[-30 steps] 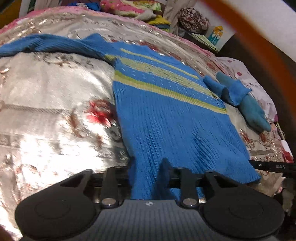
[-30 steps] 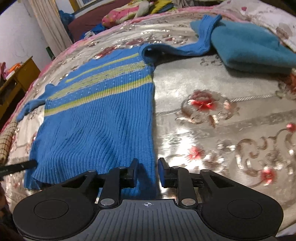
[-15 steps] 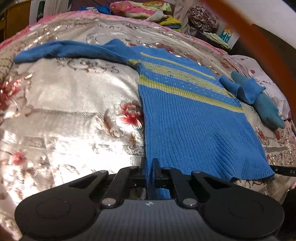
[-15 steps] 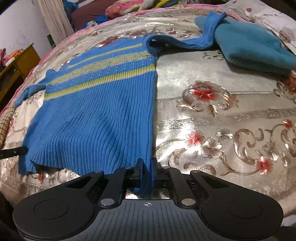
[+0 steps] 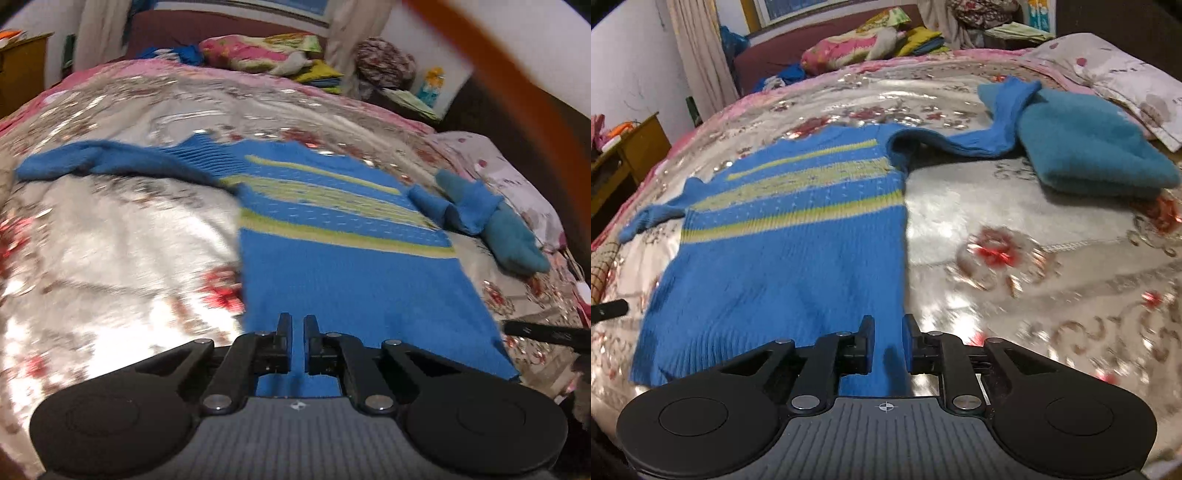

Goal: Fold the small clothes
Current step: 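Lay the hem flat with both grippers and open them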

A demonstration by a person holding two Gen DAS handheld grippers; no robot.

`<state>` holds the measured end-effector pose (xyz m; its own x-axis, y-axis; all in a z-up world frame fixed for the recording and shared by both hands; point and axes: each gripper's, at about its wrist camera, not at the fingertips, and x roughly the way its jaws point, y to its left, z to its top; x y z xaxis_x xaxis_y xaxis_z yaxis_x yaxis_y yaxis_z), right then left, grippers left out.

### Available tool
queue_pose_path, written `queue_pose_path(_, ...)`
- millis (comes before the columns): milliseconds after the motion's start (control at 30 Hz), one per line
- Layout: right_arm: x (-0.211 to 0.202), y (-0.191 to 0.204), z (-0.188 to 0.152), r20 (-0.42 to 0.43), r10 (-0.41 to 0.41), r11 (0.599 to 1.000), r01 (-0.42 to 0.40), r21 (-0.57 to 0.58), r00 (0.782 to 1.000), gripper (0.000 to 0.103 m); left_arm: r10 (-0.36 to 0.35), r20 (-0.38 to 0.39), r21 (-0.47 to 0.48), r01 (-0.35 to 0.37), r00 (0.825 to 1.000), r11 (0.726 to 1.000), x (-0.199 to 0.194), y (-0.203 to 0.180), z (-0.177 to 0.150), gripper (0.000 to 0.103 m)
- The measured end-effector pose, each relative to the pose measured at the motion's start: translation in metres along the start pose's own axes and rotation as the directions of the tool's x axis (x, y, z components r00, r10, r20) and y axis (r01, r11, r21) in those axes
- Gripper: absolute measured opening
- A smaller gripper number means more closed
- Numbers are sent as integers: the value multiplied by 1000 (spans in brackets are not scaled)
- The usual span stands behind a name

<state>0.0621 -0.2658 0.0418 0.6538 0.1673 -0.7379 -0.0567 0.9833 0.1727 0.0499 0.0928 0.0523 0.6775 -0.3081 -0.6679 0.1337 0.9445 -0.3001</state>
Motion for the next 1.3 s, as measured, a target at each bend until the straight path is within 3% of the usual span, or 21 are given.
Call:
queue_pose_path(167,23,2,-8,-27,0,1000,0,-9,1000,17,-34,-43,59,37,998,998,27,-26,-1,14)
queue_pose_path(400,21,-14,-12,-5,10,999,-10,37,1000,15,53,-141,62,-45,989,997,48,-21,-16,13)
queue_pose_path(667,9,-22,-7,58,33,995,-38,94,998,20,41,-111,74,-33,993,997,41,-32,-8,14)
queue_pose_path(800,16,-21,-9,20,42,994,-43,98,999,21,24,-106,101,-13,994,995,49,-50,-2,16)
queue_pose_path(867,19,-18,-12,13,29,997,-29,73,1000,21,24,-119,116,-10,993,993,56,-58,-2,22)
queue_pose_path(1000,18,-17,-12,32,25,998,-26,55,999,23,52,-169,135,-29,984,990,72,-68,-7,23)
queue_pose_path(1300,13,-20,-10,70,65,995,-69,68,995,25,109,-145,186,-81,983,979,72,-89,1,35)
